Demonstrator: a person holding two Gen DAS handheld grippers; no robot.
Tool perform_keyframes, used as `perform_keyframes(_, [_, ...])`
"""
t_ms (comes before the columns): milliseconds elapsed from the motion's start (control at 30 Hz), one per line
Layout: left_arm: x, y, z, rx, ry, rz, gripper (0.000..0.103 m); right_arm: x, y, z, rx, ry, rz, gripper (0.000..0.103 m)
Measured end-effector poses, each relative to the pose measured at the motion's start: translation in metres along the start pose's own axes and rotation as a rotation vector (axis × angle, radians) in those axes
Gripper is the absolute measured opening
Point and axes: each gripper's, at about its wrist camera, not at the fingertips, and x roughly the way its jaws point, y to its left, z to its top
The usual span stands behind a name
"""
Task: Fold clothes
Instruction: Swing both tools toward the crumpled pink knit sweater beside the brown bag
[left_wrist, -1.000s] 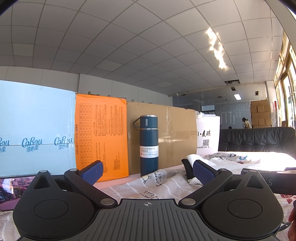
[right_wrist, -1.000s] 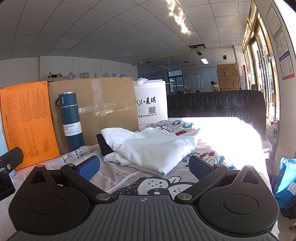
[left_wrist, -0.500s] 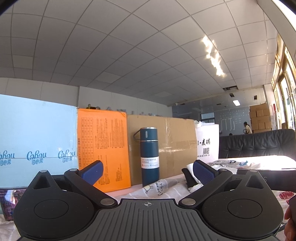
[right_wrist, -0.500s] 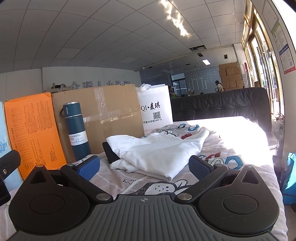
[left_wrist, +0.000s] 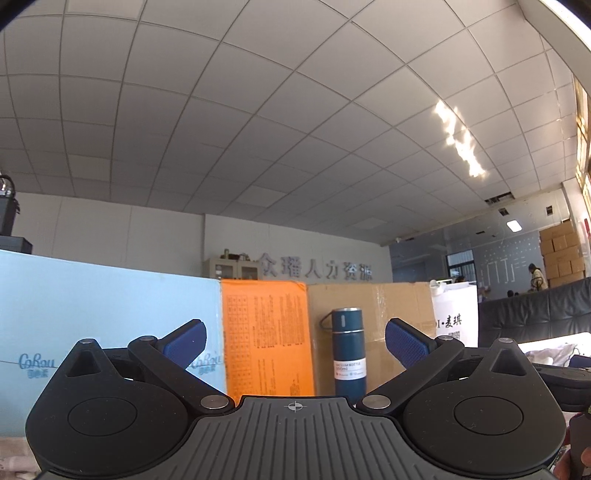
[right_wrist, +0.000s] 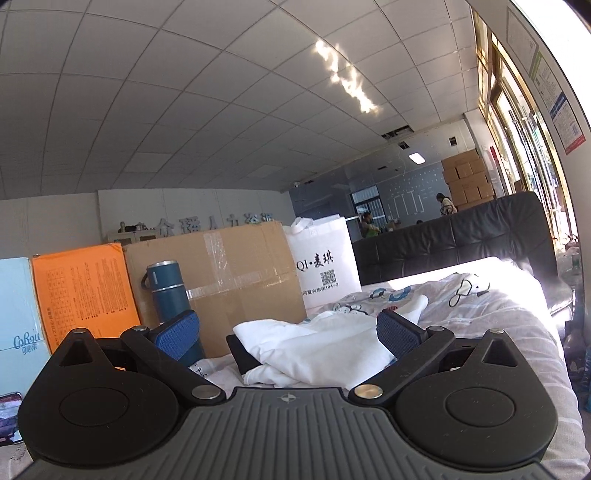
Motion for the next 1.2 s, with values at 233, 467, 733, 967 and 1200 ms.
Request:
perform_keyframes(233, [-0.038, 0.015, 0.011, 0.016, -0.013, 0.098, 0.103, -0.032, 0.013, 0.010, -0.028, -0.102, 0.115, 0.103])
perform_keyframes(467, [-0.080, 0.027, 0.022, 0.096, -0.048, 0.207, 0.103, -0.082, 0.020, 0.025, 0.012, -0.049, 0.327, 0.103])
perform_keyframes(733, [-0.143, 0.053, 0.046, 0.272, -0.117, 0.397, 0.103, -0.144, 0.058, 0.037, -0.016, 0.034, 0.650, 0.103])
perform_keyframes(967, [-0.190, 0.090, 0.087, 0.313, -0.226, 0.576, 0.103, -0.192, 0.112, 0.046, -0.022, 0.238, 1.026, 0.103])
perform_keyframes(1200, [-0.224, 0.146, 0.106, 0.053, -0.241, 0.687, 0.103, -0.224, 0.164, 0.038, -0.052, 0.403, 1.229, 0.103])
